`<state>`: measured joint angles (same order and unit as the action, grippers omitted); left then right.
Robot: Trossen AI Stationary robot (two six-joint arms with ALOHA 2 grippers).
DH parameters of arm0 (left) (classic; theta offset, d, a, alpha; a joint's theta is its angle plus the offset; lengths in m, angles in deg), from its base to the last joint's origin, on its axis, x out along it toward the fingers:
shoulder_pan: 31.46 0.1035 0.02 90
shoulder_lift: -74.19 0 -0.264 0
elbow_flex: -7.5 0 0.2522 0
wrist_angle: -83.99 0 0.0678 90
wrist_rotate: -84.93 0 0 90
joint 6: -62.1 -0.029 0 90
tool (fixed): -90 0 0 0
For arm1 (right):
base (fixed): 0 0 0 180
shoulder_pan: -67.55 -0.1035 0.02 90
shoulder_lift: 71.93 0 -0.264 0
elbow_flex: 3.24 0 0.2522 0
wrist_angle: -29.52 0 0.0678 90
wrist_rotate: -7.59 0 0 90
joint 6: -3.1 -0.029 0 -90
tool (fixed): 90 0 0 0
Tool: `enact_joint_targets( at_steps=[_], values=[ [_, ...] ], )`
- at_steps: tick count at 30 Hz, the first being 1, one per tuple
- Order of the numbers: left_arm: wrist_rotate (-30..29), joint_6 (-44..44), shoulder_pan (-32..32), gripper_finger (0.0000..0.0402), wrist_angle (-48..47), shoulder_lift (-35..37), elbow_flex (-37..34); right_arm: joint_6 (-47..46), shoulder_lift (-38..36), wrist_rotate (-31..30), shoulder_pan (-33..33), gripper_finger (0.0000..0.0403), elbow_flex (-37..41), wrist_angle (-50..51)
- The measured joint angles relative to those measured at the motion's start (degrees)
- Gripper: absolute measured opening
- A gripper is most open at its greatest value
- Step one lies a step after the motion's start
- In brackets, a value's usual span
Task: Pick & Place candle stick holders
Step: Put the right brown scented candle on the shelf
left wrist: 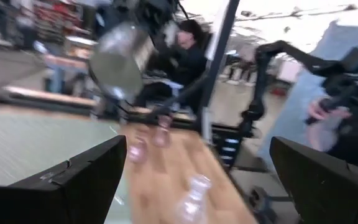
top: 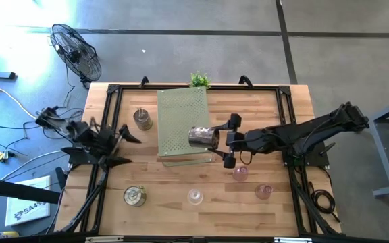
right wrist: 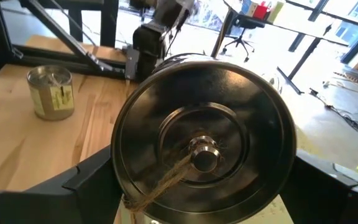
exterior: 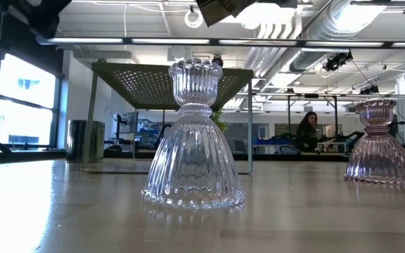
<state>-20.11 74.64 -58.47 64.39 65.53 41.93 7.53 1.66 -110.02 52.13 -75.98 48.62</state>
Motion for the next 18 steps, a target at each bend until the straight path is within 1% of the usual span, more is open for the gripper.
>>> enact_joint_targets(
  at_steps=[2, 5, 8, 11, 15, 18],
  values=[
    [-1.73, -2.47, 0.0, 0.0388, -3.51, -3.5, 5.03, -0.46, 0.88, 0.0, 0.0, 0.0341, 0.0, -0.02],
    [-3.88, -6.38, 0.0, 0.0388, -8.25, -11.29, 14.08, -0.94, 2.42, 0.06, 0.0, 0.0341, 0.0, -0.65],
    [-6.37, -9.39, 0.0, 0.0388, -15.46, -20.67, 23.89, -0.93, 3.44, 1.32, 0.02, 0.0341, 0.02, -2.99],
    [-10.79, -11.65, 0.0, 0.0388, -23.41, -30.68, 33.53, -0.53, 3.95, 3.24, 0.0, 0.0341, 0.01, -5.47],
    [-16.19, -13.81, 0.02, 0.0388, -29.21, -43.62, 44.87, -0.53, 4.06, 4.19, -0.02, 0.0341, 0.02, -5.85],
    [-17.06, -13.79, 0.02, 0.0388, -33.17, -52.39, 53.77, -1.21, 4.06, 4.03, -0.02, 0.0341, 0.02, -5.83]
  ],
)
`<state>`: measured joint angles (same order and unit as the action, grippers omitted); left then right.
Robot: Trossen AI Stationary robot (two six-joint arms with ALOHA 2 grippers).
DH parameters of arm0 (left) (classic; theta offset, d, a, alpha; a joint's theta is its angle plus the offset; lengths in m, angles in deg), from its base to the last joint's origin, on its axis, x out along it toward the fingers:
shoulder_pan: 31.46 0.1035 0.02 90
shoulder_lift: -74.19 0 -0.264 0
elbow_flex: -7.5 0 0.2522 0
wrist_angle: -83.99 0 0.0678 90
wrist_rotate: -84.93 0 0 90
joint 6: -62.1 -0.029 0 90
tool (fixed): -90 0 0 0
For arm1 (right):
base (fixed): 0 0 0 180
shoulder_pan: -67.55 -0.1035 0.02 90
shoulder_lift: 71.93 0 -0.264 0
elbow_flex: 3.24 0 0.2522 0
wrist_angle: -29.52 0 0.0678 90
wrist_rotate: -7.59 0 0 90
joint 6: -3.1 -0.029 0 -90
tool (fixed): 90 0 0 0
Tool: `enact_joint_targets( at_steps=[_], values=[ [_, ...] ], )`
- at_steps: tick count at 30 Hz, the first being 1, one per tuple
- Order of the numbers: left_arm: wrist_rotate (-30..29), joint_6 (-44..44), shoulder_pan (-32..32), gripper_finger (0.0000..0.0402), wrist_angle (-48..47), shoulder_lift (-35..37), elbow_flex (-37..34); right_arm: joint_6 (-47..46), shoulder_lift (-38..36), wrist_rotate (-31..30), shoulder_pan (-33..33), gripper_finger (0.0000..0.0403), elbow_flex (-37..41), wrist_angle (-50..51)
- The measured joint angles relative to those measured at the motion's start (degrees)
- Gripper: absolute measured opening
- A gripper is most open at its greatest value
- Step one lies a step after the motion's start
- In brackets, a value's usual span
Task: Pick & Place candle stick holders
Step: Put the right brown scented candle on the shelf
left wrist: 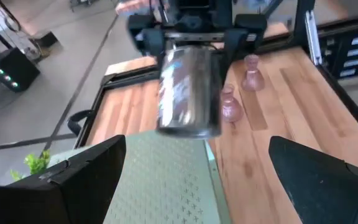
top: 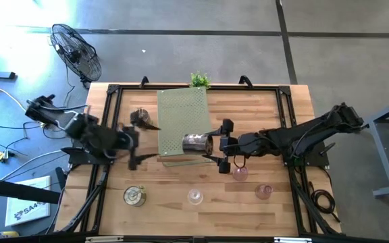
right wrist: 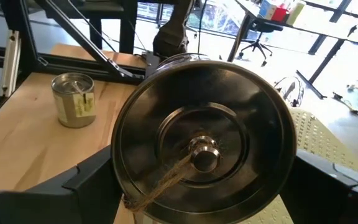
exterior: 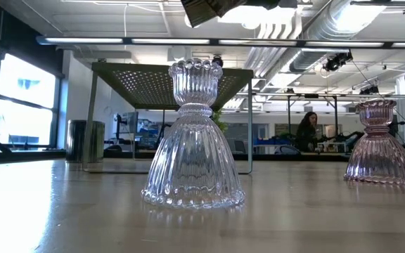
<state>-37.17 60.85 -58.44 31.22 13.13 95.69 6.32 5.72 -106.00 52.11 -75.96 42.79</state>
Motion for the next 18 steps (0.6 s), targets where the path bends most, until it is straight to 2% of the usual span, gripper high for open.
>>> enact_joint_targets(
  at_steps=[5, 10, 12, 16, 18],
  values=[
    [-0.4, -0.01, 0.57, 0.0388, -10.97, -12.84, 14.53, -0.8, 0.0, -0.41, -0.49, 0.0341, 0.0, 0.22],
    [2.63, 0.56, 5.38, 0.0388, -19.55, -23.91, 26.16, -0.64, 0.0, -3.14, -2.12, 0.0341, 0.0, 0.23],
    [6.09, 2.01, 8.09, 0.0388, -22.09, -27.55, 30.27, -0.36, 0.0, -4.24, -2.94, 0.0341, 0.0, 0.22],
    [18.12, 5.88, 12.82, 0.0388, -24.3, -33.17, 36.21, -0.24, 0.0, -6.64, -4.38, 0.0341, 0.0, 0.28],
    [20.53, 5.79, 14.31, 0.0388, -24.62, -35.26, 37.76, -0.23, 0.0, -7.76, -4.91, 0.0341, 0.0, 0.29]
  ],
)
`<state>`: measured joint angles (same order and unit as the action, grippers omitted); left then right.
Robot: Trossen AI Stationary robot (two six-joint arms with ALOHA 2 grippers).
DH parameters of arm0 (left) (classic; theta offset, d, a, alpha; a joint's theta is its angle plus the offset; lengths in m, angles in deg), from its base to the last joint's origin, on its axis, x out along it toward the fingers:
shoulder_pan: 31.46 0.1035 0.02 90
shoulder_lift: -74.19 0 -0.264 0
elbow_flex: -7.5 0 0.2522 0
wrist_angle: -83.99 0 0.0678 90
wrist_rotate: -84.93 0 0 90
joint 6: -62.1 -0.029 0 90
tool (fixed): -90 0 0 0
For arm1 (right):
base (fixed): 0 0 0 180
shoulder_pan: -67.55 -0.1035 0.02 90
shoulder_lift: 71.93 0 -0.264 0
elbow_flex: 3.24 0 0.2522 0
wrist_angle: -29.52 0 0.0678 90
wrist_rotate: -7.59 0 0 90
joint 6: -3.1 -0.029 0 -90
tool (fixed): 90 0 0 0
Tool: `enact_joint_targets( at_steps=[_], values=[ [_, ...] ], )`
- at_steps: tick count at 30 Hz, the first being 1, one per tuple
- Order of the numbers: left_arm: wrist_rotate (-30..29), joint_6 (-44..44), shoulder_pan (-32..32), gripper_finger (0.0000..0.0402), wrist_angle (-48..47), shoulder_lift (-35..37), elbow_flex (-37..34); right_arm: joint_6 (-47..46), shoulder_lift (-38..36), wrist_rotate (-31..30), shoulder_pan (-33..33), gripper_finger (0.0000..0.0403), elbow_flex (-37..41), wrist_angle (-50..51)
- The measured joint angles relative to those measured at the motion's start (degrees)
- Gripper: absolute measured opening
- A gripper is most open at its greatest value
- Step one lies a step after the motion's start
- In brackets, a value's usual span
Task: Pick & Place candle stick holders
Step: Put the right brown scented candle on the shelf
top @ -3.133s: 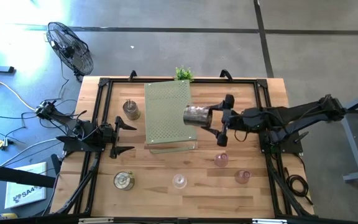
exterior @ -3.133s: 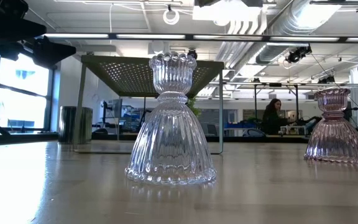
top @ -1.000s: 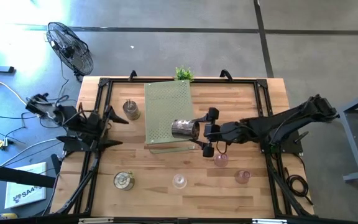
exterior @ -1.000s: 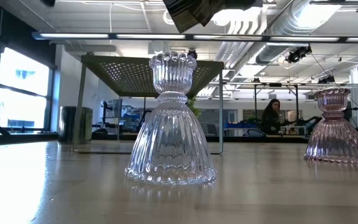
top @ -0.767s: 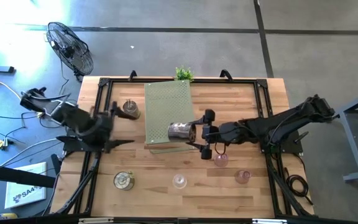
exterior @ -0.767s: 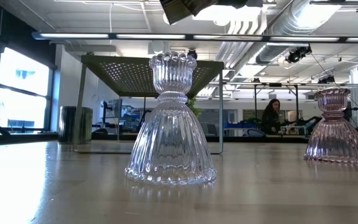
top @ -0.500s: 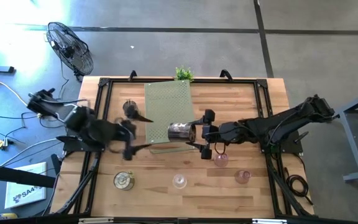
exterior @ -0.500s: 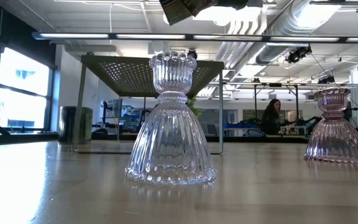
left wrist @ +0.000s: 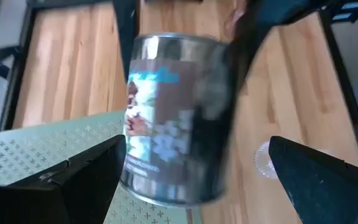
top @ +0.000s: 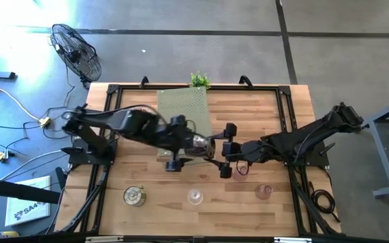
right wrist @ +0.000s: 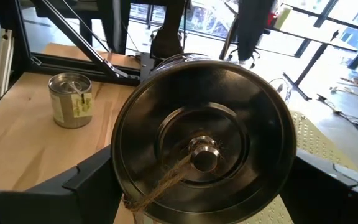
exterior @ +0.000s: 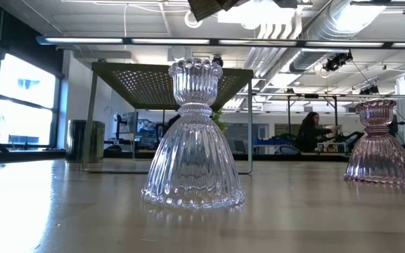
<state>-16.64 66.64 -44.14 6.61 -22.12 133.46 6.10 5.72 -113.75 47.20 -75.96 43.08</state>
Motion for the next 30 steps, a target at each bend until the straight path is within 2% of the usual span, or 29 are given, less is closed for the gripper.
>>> enact_joint_targets(
  at_steps=[3, 8, 12, 21, 25, 30],
  values=[
    [1.0, -0.18, 1.48, 0.0388, 0.11, -1.89, 0.85, -0.02, 0.0, -0.29, -0.52, 0.0341, 0.0, 0.1],
    [6.61, -0.16, 2.81, 0.0388, -0.93, -3.6, 0.76, -0.22, 0.0, -0.19, -0.84, 0.0341, 0.0, 0.25],
    [7.2, -2.77, 2.68, 0.0388, -0.86, -5.15, 0.73, -0.47, 0.02, 0.19, -0.88, 0.0341, 0.0, 0.58],
    [6.8, -7.0, 2.63, 0.0388, -0.8, -9.01, 0.61, -1.59, 0.04, 0.15, -0.88, 0.0341, 0.02, 0.34],
    [2.02, -8.46, 2.52, 0.0386, -0.73, -9.88, 0.6, -1.69, 0.03, -0.54, -1.0, 0.0341, 0.02, 0.76],
    [1.16, -8.51, 2.55, 0.0353, 0.53, -9.91, 0.59, -2.85, 0.02, -1.84, -1.58, 0.0341, 0.02, 1.54]
  ],
)
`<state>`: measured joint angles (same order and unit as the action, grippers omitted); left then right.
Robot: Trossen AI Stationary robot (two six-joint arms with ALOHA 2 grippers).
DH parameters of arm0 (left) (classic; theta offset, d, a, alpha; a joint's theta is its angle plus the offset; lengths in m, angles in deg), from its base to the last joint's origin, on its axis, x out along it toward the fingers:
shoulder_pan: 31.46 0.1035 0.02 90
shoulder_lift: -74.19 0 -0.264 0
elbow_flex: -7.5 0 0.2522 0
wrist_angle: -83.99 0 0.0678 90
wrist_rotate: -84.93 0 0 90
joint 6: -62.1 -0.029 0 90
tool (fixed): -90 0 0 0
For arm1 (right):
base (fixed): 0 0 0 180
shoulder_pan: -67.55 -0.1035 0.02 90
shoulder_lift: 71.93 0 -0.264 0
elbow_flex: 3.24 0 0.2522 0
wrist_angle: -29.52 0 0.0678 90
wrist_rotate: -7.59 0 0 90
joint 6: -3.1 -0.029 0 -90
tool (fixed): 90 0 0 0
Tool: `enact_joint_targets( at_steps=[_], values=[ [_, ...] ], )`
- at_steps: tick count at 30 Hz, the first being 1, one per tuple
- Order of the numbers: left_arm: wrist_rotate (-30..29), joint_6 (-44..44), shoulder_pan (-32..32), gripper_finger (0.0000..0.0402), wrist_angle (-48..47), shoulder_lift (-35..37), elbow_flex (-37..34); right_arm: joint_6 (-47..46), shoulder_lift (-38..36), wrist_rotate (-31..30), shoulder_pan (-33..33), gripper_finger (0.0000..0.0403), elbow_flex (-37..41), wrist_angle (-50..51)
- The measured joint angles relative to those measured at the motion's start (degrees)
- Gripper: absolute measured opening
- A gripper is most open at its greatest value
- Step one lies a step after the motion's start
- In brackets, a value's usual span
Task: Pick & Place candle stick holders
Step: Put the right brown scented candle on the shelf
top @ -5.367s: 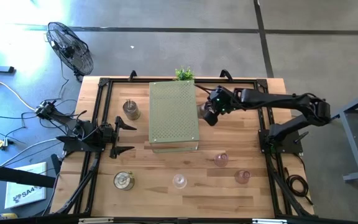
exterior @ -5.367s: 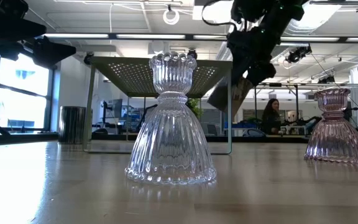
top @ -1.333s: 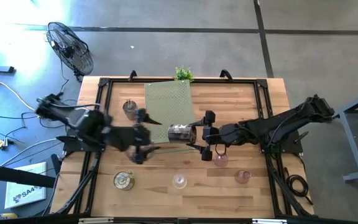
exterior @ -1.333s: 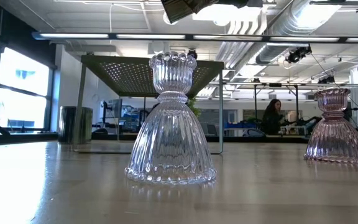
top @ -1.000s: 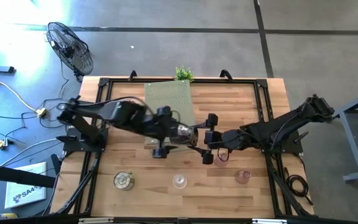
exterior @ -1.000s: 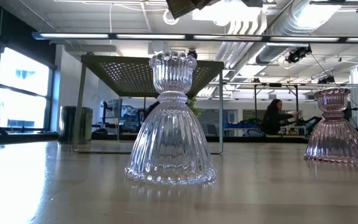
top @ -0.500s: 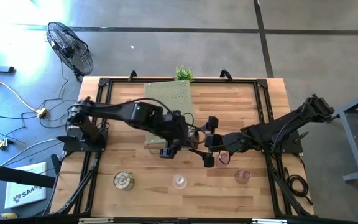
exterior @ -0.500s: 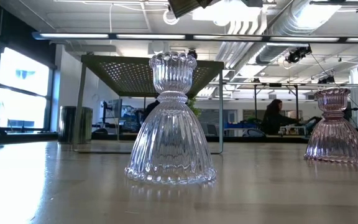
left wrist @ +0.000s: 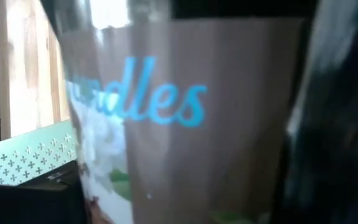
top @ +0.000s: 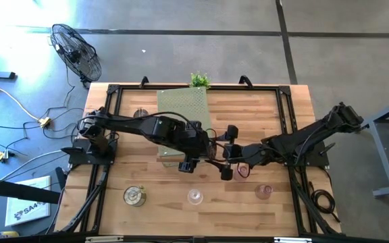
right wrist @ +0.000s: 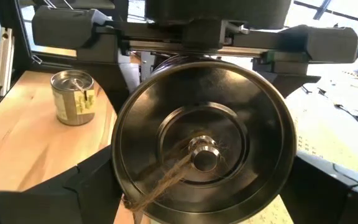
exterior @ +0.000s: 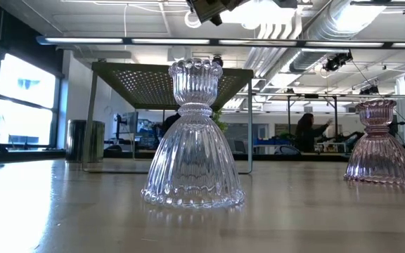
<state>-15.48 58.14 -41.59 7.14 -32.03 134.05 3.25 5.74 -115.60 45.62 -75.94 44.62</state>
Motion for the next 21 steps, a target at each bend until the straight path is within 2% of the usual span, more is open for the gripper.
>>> enact_joint_targets(
  at_steps=[2, 9, 13, 21],
  values=[
    [0.57, -0.11, -0.02, 0.0341, 0.34, -0.01, -0.06, -0.37, 0.0, -0.1, -0.18, 0.0341, -0.01, 0.37],
    [0.84, -0.02, 0.0, 0.0341, 0.27, -0.01, -0.06, -2.02, 0.0, -0.21, -0.26, 0.0343, -0.02, 0.58],
    [0.48, 0.6, -0.02, 0.0341, 0.28, -0.01, -0.06, -2.24, -0.02, 0.14, -0.27, 0.0375, -0.02, 0.13],
    [-1.11, 1.16, -0.02, 0.0341, -1.03, -0.01, -0.08, 1.67, -1.05, -4.55, -1.94, 0.0387, -0.04, -7.33]
  ],
)
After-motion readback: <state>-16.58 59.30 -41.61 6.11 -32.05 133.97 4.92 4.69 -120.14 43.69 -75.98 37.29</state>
